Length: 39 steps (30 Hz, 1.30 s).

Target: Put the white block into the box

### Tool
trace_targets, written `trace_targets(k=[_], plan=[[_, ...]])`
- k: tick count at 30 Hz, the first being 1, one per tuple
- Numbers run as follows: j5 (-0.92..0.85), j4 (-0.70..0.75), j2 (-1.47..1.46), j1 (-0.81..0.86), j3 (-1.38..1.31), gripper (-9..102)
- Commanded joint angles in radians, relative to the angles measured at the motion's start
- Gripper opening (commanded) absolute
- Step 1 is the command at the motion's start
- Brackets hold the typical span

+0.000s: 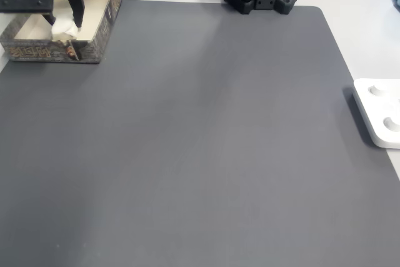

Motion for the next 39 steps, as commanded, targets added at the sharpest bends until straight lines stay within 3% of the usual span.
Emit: trace_targets(k=[1, 14, 25, 39], plan=[[-0.017, -0.008, 0.023, -0.002, -0.069, 1], [-0.002, -0.008, 0.037, 0.009, -0.063, 24], [-0.005, -0.009, 0.091, 0.018, -0.061, 28], [-0.021, 0.003, 0.391, 0.018, 0.123, 28]])
